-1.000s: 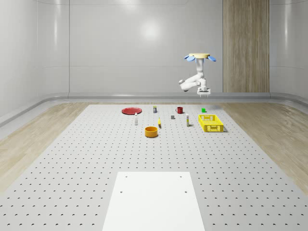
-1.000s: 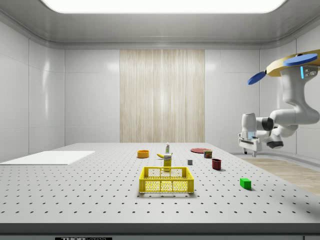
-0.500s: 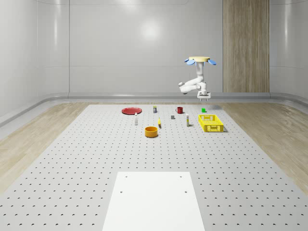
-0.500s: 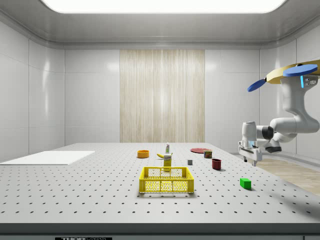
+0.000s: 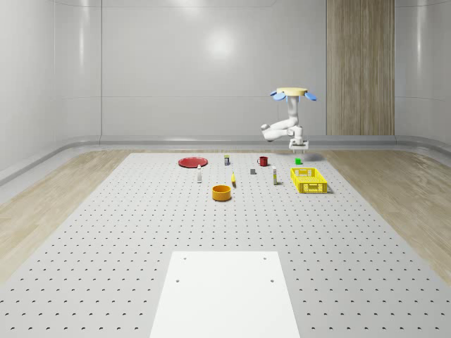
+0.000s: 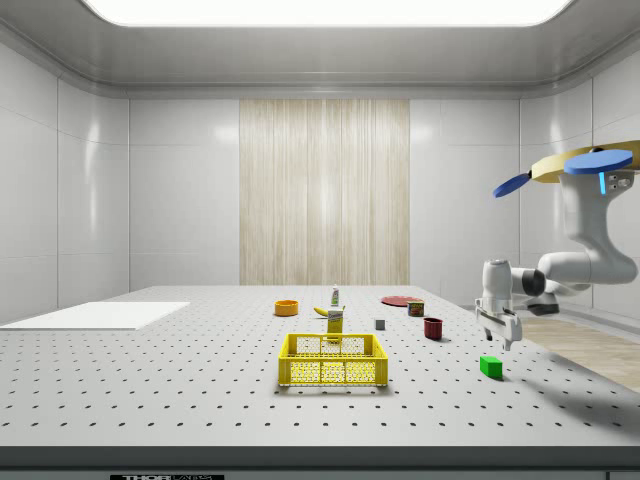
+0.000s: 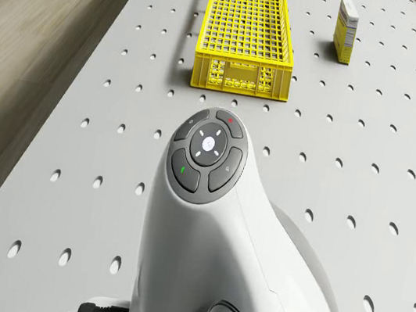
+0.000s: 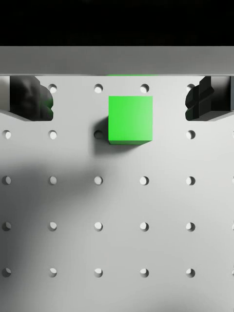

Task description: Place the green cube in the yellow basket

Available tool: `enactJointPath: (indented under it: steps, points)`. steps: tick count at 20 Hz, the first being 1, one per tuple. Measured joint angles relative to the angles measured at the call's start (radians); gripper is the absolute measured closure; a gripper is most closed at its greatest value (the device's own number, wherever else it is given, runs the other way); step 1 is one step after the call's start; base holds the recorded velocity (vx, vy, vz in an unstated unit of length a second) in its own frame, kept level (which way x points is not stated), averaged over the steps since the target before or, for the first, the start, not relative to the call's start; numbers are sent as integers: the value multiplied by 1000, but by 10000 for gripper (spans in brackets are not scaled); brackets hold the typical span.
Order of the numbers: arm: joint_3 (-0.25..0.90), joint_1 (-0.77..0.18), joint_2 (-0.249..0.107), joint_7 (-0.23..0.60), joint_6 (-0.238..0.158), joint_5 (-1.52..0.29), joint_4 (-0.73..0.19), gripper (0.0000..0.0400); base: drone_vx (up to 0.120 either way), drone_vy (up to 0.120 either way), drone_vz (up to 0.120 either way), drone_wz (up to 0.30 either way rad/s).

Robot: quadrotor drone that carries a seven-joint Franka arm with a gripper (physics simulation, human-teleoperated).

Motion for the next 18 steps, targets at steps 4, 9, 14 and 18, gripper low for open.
enactJointPath:
  steps: [4,9,14,18]
  points:
    - [6,-6,-19,6,17,10,1,0,50,0,-120,0]
    - [12,-13,-41,12,38,21,3,0,16,-16,-32,0]
    - [-20,-13,-72,11,77,-2,9,0,0,0,0,0]
    - [-59,-13,-95,8,112,-35,18,0,0,0,0,0]
